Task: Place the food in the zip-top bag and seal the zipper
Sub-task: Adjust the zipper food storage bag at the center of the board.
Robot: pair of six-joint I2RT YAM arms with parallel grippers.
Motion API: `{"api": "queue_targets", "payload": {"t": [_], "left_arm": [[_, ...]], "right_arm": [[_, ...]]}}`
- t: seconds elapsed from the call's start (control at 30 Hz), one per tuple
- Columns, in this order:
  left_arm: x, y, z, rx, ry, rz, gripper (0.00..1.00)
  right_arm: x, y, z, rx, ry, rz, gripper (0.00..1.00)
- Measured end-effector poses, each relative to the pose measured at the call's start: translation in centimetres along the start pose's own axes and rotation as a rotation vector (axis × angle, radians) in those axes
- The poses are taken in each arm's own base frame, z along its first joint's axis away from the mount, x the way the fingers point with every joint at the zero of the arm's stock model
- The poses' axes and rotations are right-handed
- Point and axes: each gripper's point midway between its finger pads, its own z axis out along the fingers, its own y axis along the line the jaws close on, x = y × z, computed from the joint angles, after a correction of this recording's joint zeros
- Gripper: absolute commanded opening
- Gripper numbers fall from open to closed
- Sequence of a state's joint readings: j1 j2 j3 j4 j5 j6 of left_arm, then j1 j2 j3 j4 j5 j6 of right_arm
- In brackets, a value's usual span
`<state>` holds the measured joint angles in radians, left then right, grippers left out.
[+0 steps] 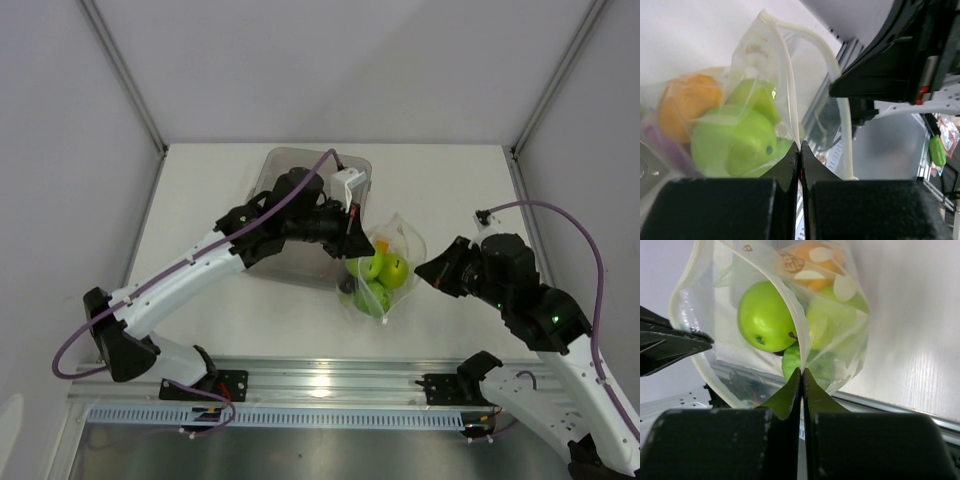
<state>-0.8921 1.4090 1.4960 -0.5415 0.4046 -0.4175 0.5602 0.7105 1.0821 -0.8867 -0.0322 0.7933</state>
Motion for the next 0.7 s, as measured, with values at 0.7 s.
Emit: {"api": "queue_targets", "payload": {"t": [0.7], "left_arm": [[4.4, 4.1, 4.1, -0.032, 0.181, -0.104, 0.01]], "right_arm": [[2.5, -2.3, 2.1, 0.065, 0.086, 0.005, 0.0]]}}
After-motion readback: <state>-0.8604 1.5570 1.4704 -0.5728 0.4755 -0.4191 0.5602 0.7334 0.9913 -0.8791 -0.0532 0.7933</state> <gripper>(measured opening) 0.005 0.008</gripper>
